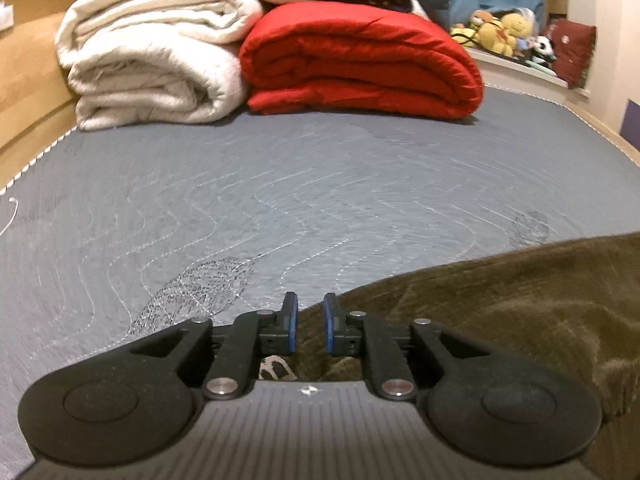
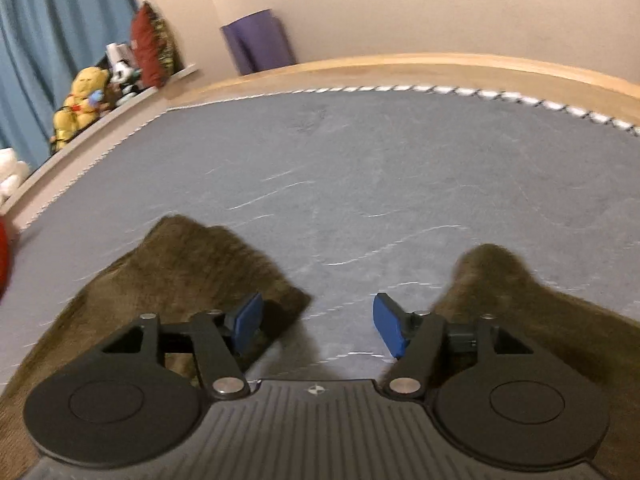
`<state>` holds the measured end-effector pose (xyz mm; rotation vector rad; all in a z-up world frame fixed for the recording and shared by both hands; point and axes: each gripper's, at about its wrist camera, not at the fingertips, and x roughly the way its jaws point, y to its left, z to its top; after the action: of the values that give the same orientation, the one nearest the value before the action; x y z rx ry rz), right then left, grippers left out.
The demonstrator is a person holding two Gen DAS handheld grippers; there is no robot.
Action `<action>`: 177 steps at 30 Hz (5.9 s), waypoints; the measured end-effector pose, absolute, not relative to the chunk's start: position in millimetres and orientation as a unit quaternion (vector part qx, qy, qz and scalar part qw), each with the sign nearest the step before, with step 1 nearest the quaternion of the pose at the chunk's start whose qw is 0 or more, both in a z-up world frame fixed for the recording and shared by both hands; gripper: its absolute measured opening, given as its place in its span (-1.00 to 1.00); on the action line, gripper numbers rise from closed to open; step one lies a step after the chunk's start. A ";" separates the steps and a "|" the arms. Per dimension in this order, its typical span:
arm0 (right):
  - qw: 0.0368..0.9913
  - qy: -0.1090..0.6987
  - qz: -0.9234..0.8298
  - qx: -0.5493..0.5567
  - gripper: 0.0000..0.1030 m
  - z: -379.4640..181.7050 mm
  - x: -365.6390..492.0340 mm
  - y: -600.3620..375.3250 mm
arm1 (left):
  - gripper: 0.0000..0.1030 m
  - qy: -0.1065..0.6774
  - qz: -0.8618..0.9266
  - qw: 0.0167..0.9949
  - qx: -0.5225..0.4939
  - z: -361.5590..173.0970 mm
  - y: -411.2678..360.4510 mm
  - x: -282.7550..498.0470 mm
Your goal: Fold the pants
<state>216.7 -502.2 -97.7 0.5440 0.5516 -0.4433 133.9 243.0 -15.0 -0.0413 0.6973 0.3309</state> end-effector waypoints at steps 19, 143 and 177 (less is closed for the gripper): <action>0.919 0.195 -0.240 0.243 -0.27 -59.1 180.4 -487.4 | -0.38 0.378 0.093 0.921 -0.015 -34.1 231.5 130.6; 0.970 0.201 0.130 0.044 0.60 79.2 74.1 -192.0 | -0.81 0.352 -0.073 0.927 0.110 -29.4 255.3 164.1; 0.900 0.315 -0.025 0.299 -0.24 -12.0 145.7 -340.6 | -0.74 0.362 -0.256 0.873 0.205 -33.4 89.3 -48.7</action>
<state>145.7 -340.6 -12.0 0.6178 0.6527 -0.0520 -48.7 89.3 -33.4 0.4277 0.7569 -0.5351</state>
